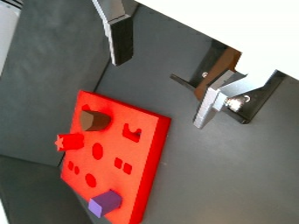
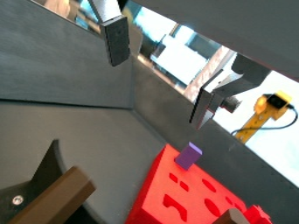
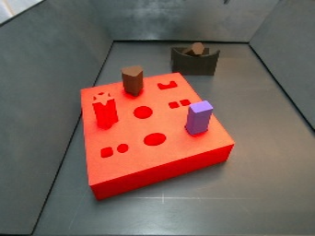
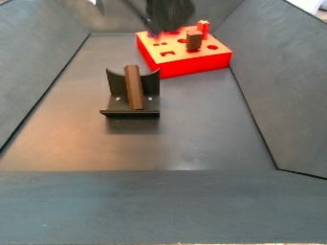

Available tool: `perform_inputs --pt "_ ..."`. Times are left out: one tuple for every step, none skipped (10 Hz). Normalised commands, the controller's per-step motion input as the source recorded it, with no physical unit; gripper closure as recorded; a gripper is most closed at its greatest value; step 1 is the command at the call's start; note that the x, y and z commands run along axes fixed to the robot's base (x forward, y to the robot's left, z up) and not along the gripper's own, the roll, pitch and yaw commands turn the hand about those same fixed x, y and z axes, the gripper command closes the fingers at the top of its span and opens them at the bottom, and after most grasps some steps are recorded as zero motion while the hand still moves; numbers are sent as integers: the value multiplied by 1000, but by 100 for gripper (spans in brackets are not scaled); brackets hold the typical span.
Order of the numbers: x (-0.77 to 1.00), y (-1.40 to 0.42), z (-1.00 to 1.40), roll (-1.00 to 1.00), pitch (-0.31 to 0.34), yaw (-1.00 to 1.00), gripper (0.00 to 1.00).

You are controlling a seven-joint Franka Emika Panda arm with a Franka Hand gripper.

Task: Pick up the hexagon object. Move up. Place the hexagon object on the fixture. Regrasp the hexagon object. Move to above the board. Insert the hexagon object.
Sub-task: Regrasp the hexagon object.

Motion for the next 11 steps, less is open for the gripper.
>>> perform_inputs --pt "-97 -342 104 1000 28 6 0" --pt "-79 -180 58 1000 24 6 0" --pt "-59 -81 51 1000 22 6 0" --pt "-37 -58 21 1000 20 6 0" --pt "-37 -49 11 1000 16 6 0" --pt "-51 -37 20 1000 11 7 0" --pt "-55 -34 15 1000 5 7 0" --pt "-55 -31 4 1000 -1 8 0" --pt "-53 -28 5 1000 -7 8 0" --pt "-50 -27 5 1000 -14 10 0" --pt "-46 -23 5 1000 -21 10 0"
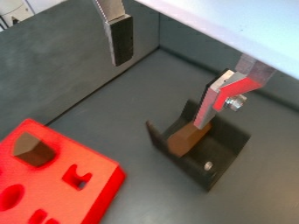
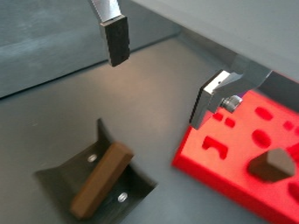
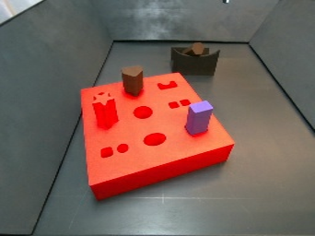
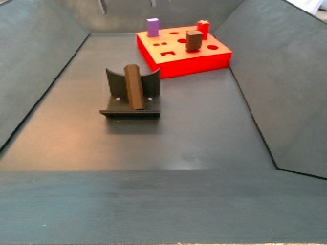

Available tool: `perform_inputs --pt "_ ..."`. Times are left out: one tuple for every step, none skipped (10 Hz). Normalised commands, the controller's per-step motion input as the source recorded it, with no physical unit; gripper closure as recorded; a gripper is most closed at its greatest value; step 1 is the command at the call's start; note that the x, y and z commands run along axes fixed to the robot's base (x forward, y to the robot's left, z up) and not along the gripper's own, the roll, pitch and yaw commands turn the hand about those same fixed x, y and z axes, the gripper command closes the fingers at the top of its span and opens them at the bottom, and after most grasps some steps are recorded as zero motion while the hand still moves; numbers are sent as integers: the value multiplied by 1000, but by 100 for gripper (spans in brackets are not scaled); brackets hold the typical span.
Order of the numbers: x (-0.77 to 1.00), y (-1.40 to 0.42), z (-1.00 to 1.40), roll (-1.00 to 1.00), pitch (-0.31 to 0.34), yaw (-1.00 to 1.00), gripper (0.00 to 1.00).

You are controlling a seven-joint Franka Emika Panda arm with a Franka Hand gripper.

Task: Pick up the hexagon object. Move up. Place the hexagon object on the fixture. Regrasp the hexagon object. Move to above the board. Insert the hexagon object.
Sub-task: Regrasp the hexagon object.

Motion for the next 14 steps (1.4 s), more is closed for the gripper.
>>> perform_inputs --pt "-42 -21 8 1000 -28 11 0" --pt "-40 -19 10 1000 -34 13 0" --pt "-39 -18 8 1000 -39 14 0" --pt "-40 -18 9 1000 -40 14 0" --pt "-32 -19 13 1000 -39 15 0" --pt "-24 -18 12 1000 -38 15 0" --pt "-8 -18 3 1000 -33 16 0" --pt "12 -18 -7 1000 -27 16 0" --pt "18 -25 -10 1000 -19 17 0" --pt "26 -25 -10 1000 -14 18 0" --pt "41 -24 -14 1000 4 20 0" --pt "58 -30 -16 1000 28 25 0" --pt "70 -33 -13 1000 54 34 0" --pt "78 -34 -11 934 89 47 0"
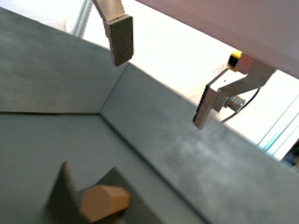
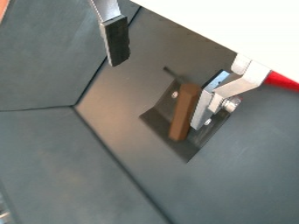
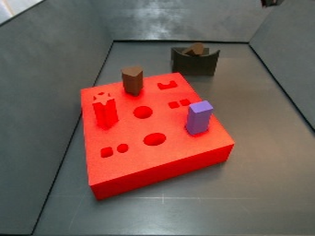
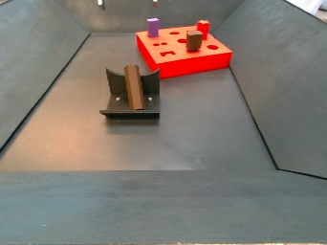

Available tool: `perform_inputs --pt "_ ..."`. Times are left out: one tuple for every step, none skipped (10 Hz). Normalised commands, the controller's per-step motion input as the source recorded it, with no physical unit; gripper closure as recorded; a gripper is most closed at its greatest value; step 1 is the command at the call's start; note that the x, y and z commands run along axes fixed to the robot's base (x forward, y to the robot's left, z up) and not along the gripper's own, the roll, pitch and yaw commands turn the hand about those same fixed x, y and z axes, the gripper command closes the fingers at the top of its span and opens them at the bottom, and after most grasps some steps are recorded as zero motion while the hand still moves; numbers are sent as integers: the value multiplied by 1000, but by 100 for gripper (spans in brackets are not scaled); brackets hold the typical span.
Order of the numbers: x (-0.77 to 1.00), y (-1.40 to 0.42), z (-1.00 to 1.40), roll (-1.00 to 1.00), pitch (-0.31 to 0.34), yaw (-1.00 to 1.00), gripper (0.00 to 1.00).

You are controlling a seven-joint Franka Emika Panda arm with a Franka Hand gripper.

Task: Pick up the hexagon object. Move up. Place the hexagon object on the fixture. Regrasp the hexagon object. Move to above the board. Insert the hexagon object.
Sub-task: Regrasp the hexagon object.

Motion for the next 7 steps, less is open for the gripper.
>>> perform_inputs --pt "91 -40 -16 733 106 60 0" --pt "94 -40 -19 477 121 82 0" --pt "91 -32 -12 321 118 100 0" --pt "78 -25 -5 228 102 120 0" --pt "31 75 -1000 183 62 188 0" --pt "38 74 -1000 165 33 197 0" --pt "46 67 -1000 151 8 188 0"
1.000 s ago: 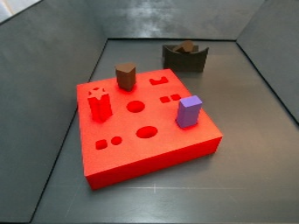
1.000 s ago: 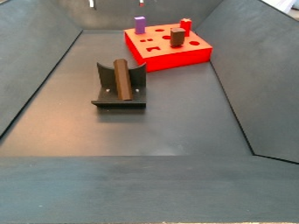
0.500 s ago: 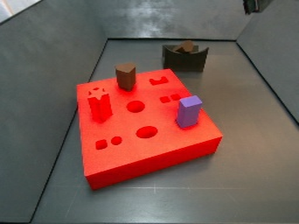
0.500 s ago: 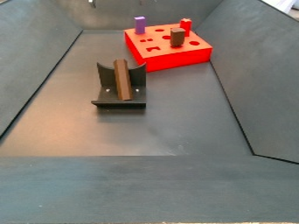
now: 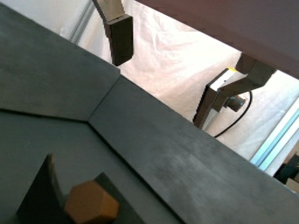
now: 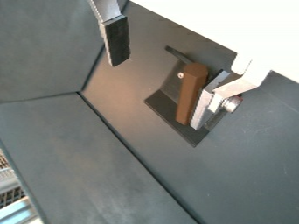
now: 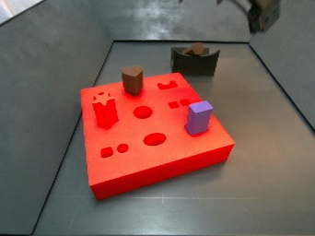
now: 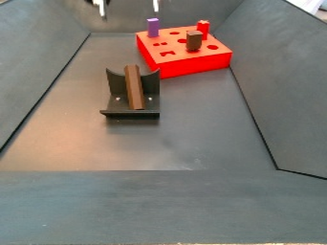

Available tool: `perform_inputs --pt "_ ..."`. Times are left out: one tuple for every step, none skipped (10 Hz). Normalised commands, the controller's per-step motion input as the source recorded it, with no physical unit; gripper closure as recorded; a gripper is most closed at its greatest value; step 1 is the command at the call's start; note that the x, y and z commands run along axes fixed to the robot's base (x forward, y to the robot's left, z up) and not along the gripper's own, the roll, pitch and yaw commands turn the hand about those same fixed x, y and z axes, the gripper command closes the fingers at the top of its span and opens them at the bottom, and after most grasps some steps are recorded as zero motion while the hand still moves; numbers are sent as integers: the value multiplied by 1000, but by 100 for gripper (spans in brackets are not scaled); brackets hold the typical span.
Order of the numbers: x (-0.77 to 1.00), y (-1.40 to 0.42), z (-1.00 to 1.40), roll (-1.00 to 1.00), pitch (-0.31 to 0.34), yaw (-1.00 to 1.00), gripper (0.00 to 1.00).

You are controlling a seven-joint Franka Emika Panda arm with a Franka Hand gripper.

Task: Pick up the hexagon object. Move up. Place the hexagon object on the fixture. Regrasp the hexagon object. Move to above the board. Insert the hexagon object.
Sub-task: Regrasp the hexagon object.

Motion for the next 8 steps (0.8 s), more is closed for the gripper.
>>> perform_inputs --pt "59 60 -1000 118 -35 165 0" --pt "64 60 -1000 106 -56 151 0" --pt "77 51 -1000 83 -103 107 0" --pt "84 46 -1000 75 -118 79 0" --pt "92 42 -1000 68 -123 48 0" --pt "95 37 -1000 70 -116 20 0" --pt "104 31 -1000 69 -111 -3 0" --pt "98 24 -892 68 -87 -23 0"
